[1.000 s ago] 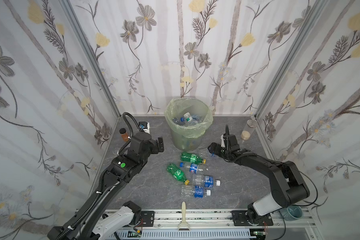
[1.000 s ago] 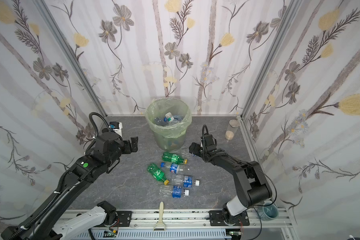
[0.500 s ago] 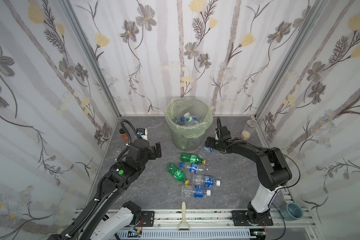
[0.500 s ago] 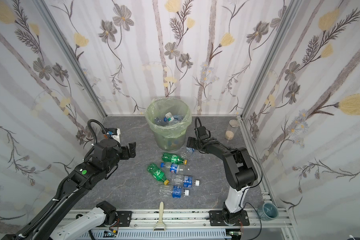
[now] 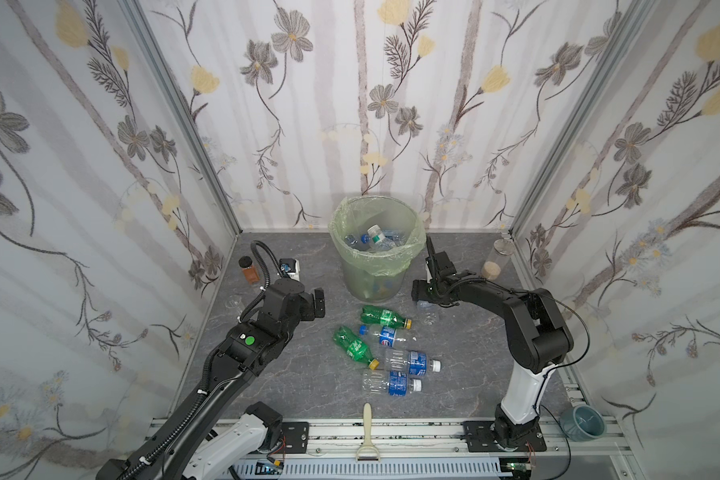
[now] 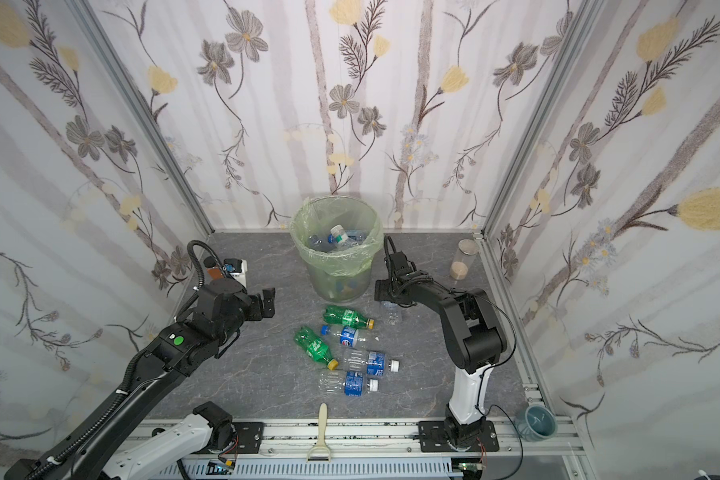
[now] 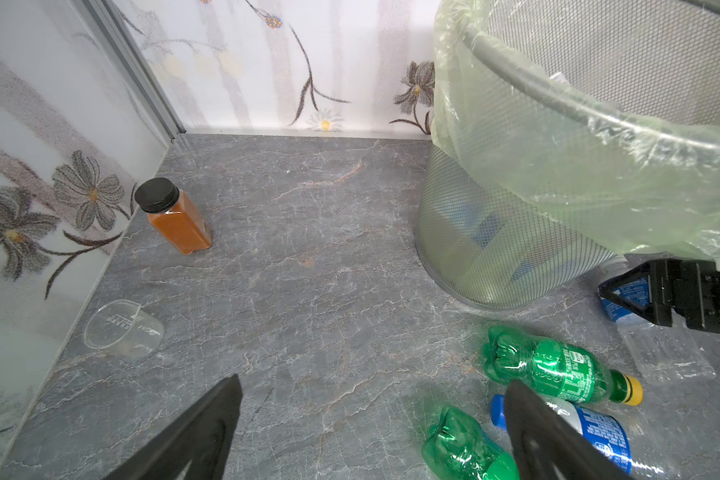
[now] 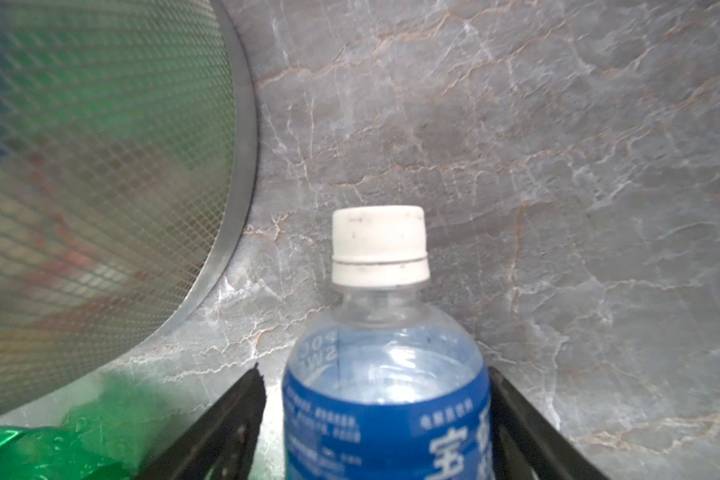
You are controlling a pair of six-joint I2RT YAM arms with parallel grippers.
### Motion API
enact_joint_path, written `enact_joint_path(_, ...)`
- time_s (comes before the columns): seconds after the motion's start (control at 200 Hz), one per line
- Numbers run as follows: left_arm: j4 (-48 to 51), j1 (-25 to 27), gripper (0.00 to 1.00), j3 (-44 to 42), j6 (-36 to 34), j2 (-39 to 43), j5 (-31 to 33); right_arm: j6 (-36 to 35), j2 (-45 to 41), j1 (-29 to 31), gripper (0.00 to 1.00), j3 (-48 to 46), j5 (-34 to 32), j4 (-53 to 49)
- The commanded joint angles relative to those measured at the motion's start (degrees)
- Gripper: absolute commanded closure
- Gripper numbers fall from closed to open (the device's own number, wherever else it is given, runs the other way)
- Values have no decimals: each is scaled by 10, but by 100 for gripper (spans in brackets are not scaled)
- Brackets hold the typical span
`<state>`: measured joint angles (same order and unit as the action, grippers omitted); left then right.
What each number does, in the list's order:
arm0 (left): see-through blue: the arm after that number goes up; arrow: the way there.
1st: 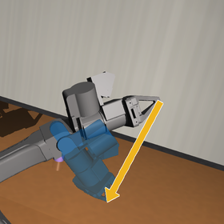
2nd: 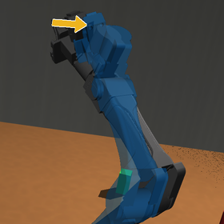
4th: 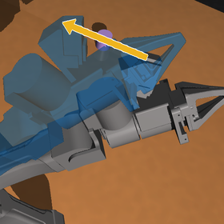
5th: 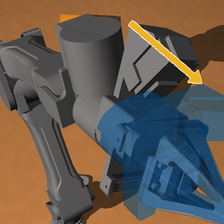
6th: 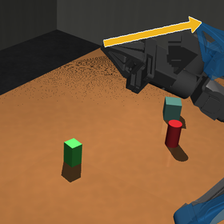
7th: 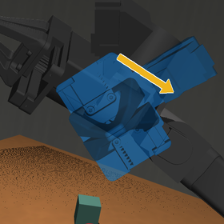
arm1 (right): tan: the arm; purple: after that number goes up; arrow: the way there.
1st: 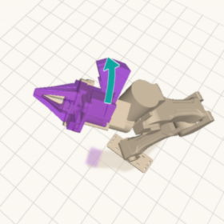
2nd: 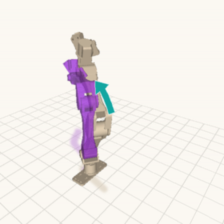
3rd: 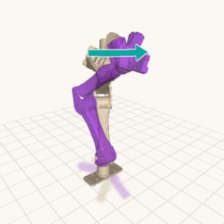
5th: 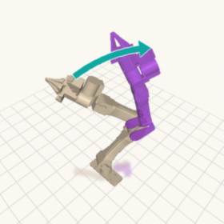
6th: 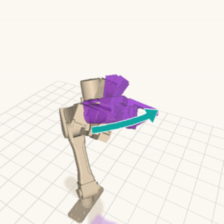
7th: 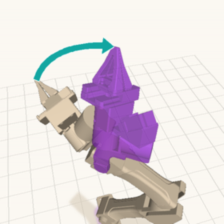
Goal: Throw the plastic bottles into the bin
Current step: 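Grasp the white-capped blue-label bottle with the right gripper, then lift the white-capped bottle over the bin and open the right gripper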
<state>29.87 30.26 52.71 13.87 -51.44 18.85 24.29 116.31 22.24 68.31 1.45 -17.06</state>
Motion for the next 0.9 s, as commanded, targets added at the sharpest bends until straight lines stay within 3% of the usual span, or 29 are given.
enact_joint_path(0.0, -21, -1, 0, -12, 6, -10, 4, -9, -7, 0, 29, -17, -5, 9)
enact_joint_path(0.225, -42, -4, 0, -39, 47, -34, -10, -22, -54, -2, 42, -60, -36, 15)
enact_joint_path(0.445, -65, -5, 0, -62, 91, -57, -25, -41, -136, -2, 43, -99, -37, 17)
enact_joint_path(0.665, -95, -4, 0, -100, 116, -41, -32, -63, -240, -1, 44, -150, -7, 19)
enact_joint_path(0.77, -100, -6, 0, -113, 120, -30, -29, -74, -318, 3, 49, -165, 8, 32)
enact_joint_path(0.894, -104, -6, 0, -122, 127, -29, -42, -103, -392, 11, 50, -131, 49, 44)
